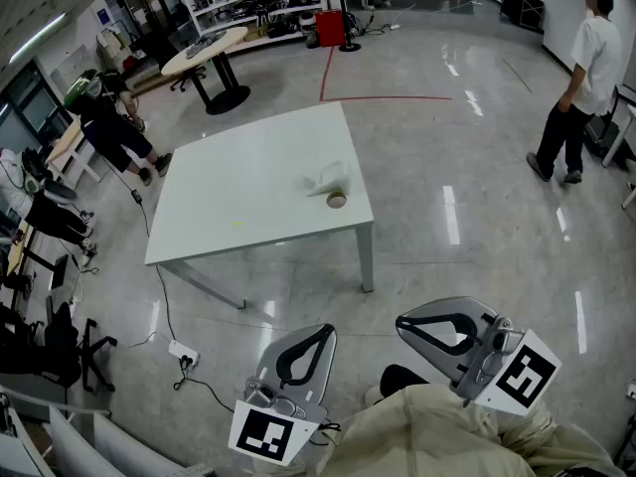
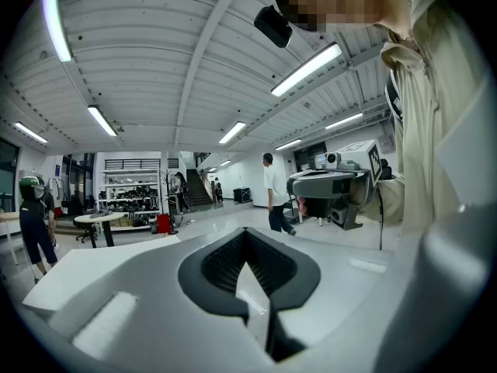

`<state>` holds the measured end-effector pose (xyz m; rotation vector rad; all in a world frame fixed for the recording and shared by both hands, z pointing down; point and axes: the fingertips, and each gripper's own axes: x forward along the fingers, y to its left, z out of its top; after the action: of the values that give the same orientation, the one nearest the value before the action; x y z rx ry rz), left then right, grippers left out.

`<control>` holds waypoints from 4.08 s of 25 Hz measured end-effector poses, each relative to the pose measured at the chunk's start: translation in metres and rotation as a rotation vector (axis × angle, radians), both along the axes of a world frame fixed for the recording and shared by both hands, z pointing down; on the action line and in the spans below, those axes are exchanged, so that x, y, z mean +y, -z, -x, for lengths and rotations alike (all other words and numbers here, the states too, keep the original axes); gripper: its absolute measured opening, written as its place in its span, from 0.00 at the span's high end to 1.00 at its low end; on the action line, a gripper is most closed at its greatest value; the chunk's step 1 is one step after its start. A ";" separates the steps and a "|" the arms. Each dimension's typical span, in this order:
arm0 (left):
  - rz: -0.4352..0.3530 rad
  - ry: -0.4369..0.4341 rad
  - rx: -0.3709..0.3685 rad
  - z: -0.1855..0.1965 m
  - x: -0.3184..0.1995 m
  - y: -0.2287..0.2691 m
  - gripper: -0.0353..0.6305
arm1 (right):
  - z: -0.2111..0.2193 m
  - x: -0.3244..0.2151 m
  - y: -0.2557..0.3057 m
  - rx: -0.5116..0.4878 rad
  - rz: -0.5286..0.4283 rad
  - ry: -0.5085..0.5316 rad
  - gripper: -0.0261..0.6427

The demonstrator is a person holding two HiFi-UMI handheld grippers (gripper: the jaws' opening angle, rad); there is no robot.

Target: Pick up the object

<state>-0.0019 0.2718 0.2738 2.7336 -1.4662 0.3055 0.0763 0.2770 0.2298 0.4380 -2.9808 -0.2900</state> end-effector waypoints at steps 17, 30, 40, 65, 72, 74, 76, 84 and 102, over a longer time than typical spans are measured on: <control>0.049 0.035 -0.009 0.046 -0.137 -0.020 0.94 | 0.050 -0.149 -0.021 -0.023 0.069 0.042 0.96; 0.118 0.050 0.022 0.068 -0.318 -0.042 0.94 | 0.082 -0.333 -0.052 0.033 0.171 0.059 0.96; 0.199 0.087 0.043 0.080 -0.370 -0.069 0.94 | 0.090 -0.392 -0.084 0.028 0.297 0.040 0.96; 0.468 0.090 0.067 0.104 -0.442 -0.198 0.39 | 0.113 -0.440 -0.233 0.387 0.371 -0.079 0.33; 0.641 0.115 0.077 0.115 -0.465 -0.258 0.25 | 0.129 -0.454 -0.270 0.489 0.389 -0.055 0.33; 0.675 0.116 0.083 0.113 -0.467 -0.268 0.24 | 0.132 -0.452 -0.278 0.524 0.381 -0.036 0.33; 0.703 0.124 0.111 0.113 -0.470 -0.274 0.22 | 0.133 -0.453 -0.284 0.543 0.368 -0.032 0.33; 0.745 0.140 0.157 0.109 -0.475 -0.274 0.23 | 0.130 -0.460 -0.282 0.525 0.365 -0.047 0.33; 0.617 0.207 0.075 0.127 -0.484 -0.229 0.51 | 0.139 -0.464 -0.254 0.474 0.292 -0.105 0.32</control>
<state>-0.1289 -0.2121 0.5033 2.0726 -1.3354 0.5346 -0.0626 -0.1872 0.4843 0.4205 -2.4738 0.0502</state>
